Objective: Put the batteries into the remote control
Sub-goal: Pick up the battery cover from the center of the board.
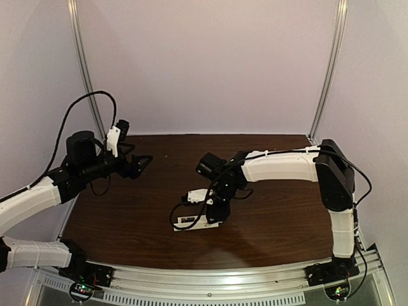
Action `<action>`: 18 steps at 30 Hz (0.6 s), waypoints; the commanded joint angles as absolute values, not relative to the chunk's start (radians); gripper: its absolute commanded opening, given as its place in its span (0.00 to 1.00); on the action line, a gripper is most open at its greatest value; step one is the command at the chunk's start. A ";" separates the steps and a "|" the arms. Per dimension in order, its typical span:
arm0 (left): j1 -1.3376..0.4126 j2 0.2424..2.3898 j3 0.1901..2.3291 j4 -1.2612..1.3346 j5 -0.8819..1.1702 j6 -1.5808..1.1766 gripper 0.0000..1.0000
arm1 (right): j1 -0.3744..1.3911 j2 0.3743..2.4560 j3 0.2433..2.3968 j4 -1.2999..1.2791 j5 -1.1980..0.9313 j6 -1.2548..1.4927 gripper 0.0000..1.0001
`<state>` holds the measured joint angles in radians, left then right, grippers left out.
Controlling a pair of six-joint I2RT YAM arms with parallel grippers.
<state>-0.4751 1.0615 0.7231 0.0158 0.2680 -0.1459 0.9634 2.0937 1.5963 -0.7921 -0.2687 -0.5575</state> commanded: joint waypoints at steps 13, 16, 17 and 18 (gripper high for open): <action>-0.502 1.103 0.620 0.065 0.523 -0.270 0.83 | 0.835 1.759 1.333 -0.271 -0.391 -0.386 1.00; -0.575 1.122 0.559 0.112 0.514 -0.320 0.78 | 0.827 1.771 1.342 -0.266 -0.383 -0.393 1.00; -0.610 1.123 0.535 0.131 0.481 -0.332 0.77 | 0.825 1.788 1.371 -0.308 -0.400 -0.417 1.00; -0.646 1.124 0.506 0.159 0.462 -0.344 0.76 | 0.820 1.804 1.392 -0.355 -0.417 -0.440 1.00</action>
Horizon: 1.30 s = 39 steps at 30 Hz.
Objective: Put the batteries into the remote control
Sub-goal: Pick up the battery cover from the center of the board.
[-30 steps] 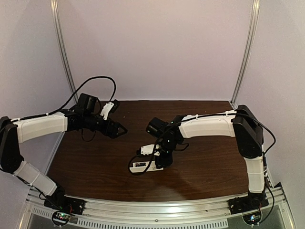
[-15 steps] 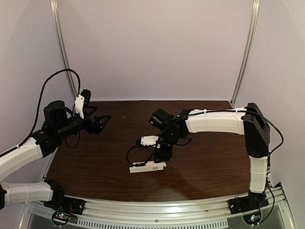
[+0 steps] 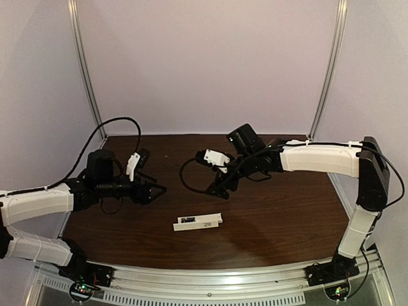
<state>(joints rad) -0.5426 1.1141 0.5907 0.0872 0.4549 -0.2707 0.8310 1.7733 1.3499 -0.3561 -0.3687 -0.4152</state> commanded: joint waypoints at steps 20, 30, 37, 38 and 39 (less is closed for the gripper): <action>-0.742 1.285 0.198 0.657 0.453 -0.176 0.57 | 0.809 1.861 1.428 -0.486 -0.528 -0.509 0.89; -0.742 1.426 0.251 0.643 0.445 -0.092 0.47 | 0.809 1.878 1.447 -0.517 -0.524 -0.514 0.88; -0.742 1.495 0.291 0.643 0.460 -0.061 0.46 | 0.809 1.896 1.462 -0.538 -0.522 -0.521 0.88; -0.743 1.508 0.298 0.643 0.477 -0.055 0.46 | 0.808 1.897 1.461 -0.537 -0.519 -0.521 0.87; -0.742 1.521 0.306 0.645 0.485 -0.053 0.45 | 0.807 1.897 1.460 -0.539 -0.519 -0.522 0.87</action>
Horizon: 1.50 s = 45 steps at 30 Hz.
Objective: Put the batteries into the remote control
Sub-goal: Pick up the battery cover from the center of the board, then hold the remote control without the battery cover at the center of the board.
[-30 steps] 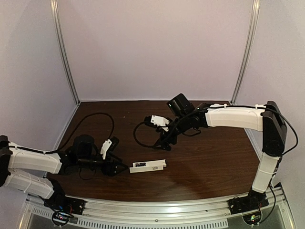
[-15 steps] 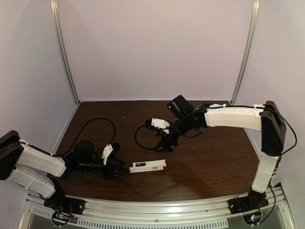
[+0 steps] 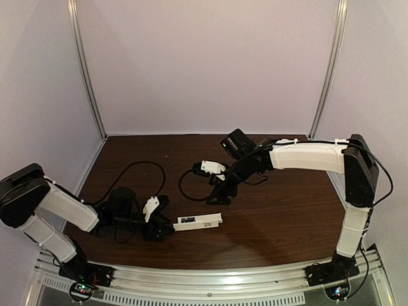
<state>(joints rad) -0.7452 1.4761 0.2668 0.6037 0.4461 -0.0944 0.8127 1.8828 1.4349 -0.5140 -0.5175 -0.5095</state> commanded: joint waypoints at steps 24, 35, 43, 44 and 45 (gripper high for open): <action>-0.746 1.582 0.377 0.649 0.598 -0.122 0.00 | 0.803 1.870 1.467 -0.557 -0.465 -0.525 0.86; -0.740 1.440 0.594 0.173 0.588 -0.364 0.00 | 0.809 1.808 1.473 -0.559 -0.404 -0.551 0.87; -0.706 1.524 0.660 0.077 0.794 -0.521 0.00 | 0.842 1.807 1.474 -0.602 -0.346 -0.604 0.86; -0.696 1.526 0.663 0.059 0.807 -0.525 0.00 | 0.848 1.813 1.476 -0.608 -0.339 -0.615 0.86; -0.683 1.528 0.666 0.034 0.803 -0.528 0.00 | 0.855 1.819 1.478 -0.619 -0.334 -0.625 0.85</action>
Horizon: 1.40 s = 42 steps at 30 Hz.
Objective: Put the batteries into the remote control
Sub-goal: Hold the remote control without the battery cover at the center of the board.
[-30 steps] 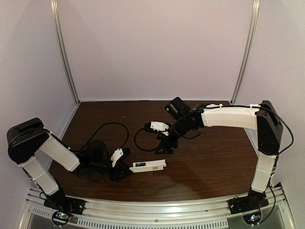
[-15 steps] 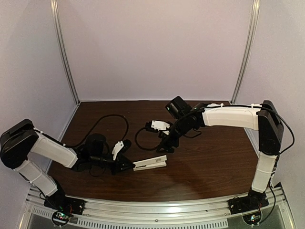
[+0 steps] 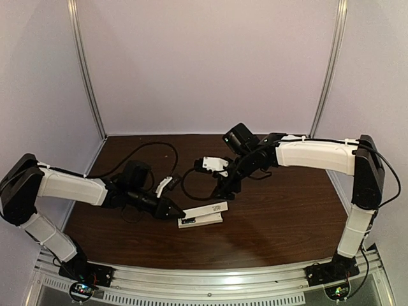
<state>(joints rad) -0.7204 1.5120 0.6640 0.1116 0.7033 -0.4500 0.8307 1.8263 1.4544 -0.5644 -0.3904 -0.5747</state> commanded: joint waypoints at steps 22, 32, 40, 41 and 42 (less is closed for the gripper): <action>-0.565 1.617 0.640 0.113 1.043 -0.626 0.00 | 0.960 2.002 1.588 -0.676 -0.316 -0.684 0.83; -0.557 1.681 0.648 0.129 1.049 -0.646 0.00 | 0.974 2.066 1.603 -0.701 -0.281 -0.689 0.80; -0.551 1.713 0.651 0.153 1.063 -0.664 0.00 | 0.975 2.100 1.623 -0.720 -0.272 -0.692 0.81; -0.551 1.717 0.650 0.158 1.066 -0.668 0.00 | 0.976 2.106 1.625 -0.725 -0.271 -0.692 0.80; -0.549 1.720 0.650 0.158 1.069 -0.671 0.00 | 0.977 2.110 1.628 -0.727 -0.267 -0.692 0.79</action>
<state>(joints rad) -0.5617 1.7023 0.6544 0.1123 1.0370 -0.6559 0.9691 2.0808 1.5967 -0.7010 -0.2996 -0.6853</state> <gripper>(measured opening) 0.022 0.807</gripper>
